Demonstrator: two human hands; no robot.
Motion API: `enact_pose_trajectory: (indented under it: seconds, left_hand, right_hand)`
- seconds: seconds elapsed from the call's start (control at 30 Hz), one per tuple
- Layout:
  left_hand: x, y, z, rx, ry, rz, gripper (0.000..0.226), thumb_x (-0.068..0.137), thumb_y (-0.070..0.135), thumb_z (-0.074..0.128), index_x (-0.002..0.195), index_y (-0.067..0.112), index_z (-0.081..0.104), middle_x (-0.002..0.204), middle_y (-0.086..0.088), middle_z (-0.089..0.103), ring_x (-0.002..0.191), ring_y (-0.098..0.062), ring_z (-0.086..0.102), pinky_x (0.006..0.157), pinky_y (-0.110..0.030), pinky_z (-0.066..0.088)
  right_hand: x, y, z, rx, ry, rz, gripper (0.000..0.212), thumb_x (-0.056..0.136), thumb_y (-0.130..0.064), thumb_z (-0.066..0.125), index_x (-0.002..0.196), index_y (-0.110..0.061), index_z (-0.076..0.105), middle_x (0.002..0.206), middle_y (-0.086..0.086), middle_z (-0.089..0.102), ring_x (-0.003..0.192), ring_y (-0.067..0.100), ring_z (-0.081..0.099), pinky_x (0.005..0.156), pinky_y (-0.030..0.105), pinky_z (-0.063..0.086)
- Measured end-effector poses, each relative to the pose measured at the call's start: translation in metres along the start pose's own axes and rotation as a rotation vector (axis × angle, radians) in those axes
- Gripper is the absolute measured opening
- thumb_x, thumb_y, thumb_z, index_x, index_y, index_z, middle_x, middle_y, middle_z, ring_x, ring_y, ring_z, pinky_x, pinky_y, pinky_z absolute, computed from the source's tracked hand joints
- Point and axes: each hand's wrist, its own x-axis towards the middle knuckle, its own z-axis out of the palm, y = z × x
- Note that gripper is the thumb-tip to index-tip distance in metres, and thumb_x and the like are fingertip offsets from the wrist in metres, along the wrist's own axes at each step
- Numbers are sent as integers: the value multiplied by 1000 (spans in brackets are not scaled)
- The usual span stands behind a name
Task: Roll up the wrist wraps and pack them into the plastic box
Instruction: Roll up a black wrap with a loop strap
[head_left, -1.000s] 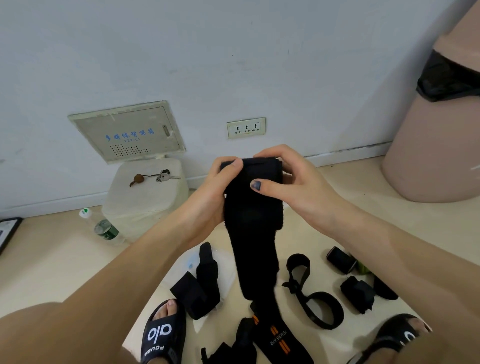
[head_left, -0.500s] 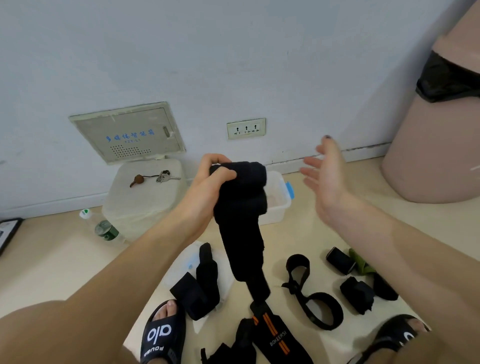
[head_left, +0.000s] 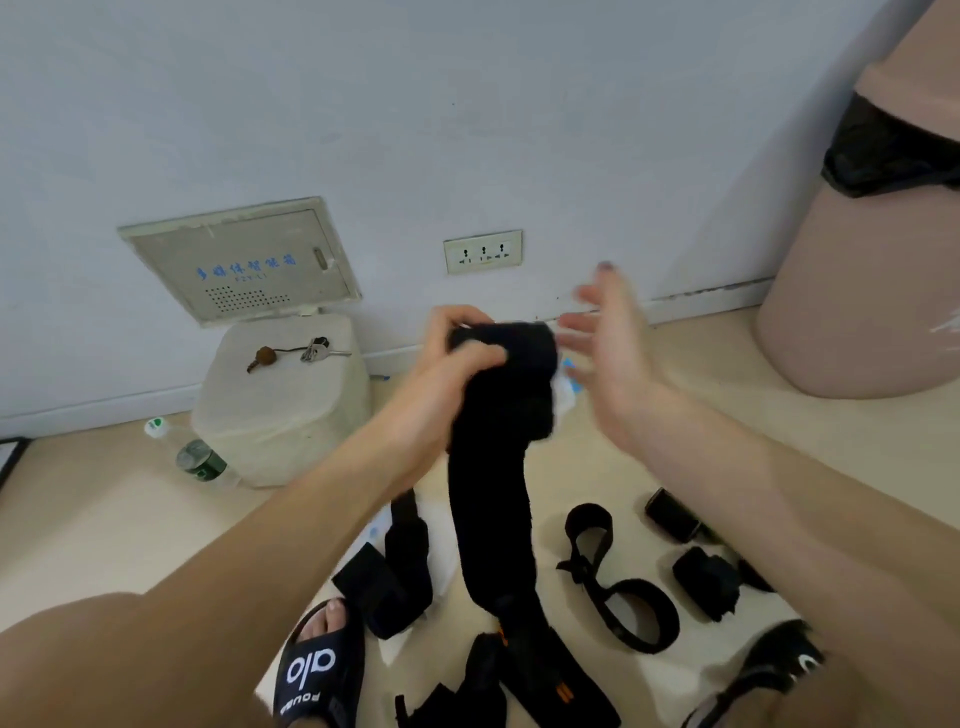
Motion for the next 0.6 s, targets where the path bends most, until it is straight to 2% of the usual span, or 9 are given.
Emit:
enact_pose_trajectory:
  seconds: [0.07, 0.13, 0.23, 0.27, 0.33, 0.4, 0.47, 0.6]
  left_hand:
    - [-5, -7, 10, -18, -65, -30, 24, 95, 7, 58, 113, 21, 50, 99, -8, 62, 74, -15, 69, 59, -30, 56]
    - [-10, -9, 13, -59, -105, -47, 30, 90, 10, 62, 115, 21, 50, 102, -10, 62, 76, -18, 70, 60, -31, 57]
    - [-4, -2, 4, -43, -131, 14, 31, 93, 4, 61, 117, 20, 51, 106, -13, 62, 84, -24, 71, 67, -37, 60]
    - [-1, -1, 2, -20, -123, 28, 33, 92, 3, 62, 118, 20, 51, 105, -13, 62, 87, -25, 70, 71, -38, 60]
    - [4, -1, -1, 40, -113, 71, 36, 84, 6, 64, 115, 21, 53, 104, -12, 63, 92, -25, 68, 80, -39, 59]
    - [8, 1, -3, 69, -121, 95, 37, 80, 8, 64, 113, 23, 54, 103, -9, 63, 93, -22, 66, 80, -35, 56]
    - [11, 2, -2, 88, -124, 108, 37, 79, 8, 64, 111, 25, 55, 101, -7, 62, 93, -20, 63, 79, -32, 54]
    - [19, 5, 3, 95, -127, 74, 46, 76, 8, 63, 117, 26, 52, 100, -6, 64, 92, -19, 64, 82, -34, 54]
  right_hand:
    - [-6, 9, 9, -70, -149, 82, 48, 94, -66, 48, 117, -27, 65, 116, 12, 71, 102, 30, 71, 96, 47, 54]
    - [-8, 14, 9, -61, -192, 119, 46, 97, -62, 49, 117, -23, 63, 111, 13, 70, 97, 31, 71, 89, 46, 56]
    - [-1, 11, 0, -112, -270, 59, 44, 100, -58, 48, 114, -19, 63, 99, 7, 68, 82, 22, 70, 64, 33, 55]
    - [0, 12, -3, -166, -312, 52, 45, 101, -58, 45, 114, -20, 65, 96, 4, 69, 79, 19, 70, 61, 30, 53]
    - [0, 17, -5, -259, -381, 39, 47, 101, -62, 42, 120, -27, 68, 101, -2, 76, 86, 14, 73, 69, 31, 55]
    - [3, 18, -8, -272, -374, 6, 46, 100, -64, 45, 123, -31, 67, 107, -4, 77, 93, 15, 75, 75, 33, 56]
    - [5, 14, -11, -255, -354, -22, 43, 99, -63, 50, 123, -31, 67, 111, -3, 77, 97, 18, 76, 78, 35, 59]
    - [10, 10, -14, -157, -344, -39, 38, 102, -51, 56, 127, -25, 65, 119, 1, 75, 107, 21, 74, 96, 46, 59]
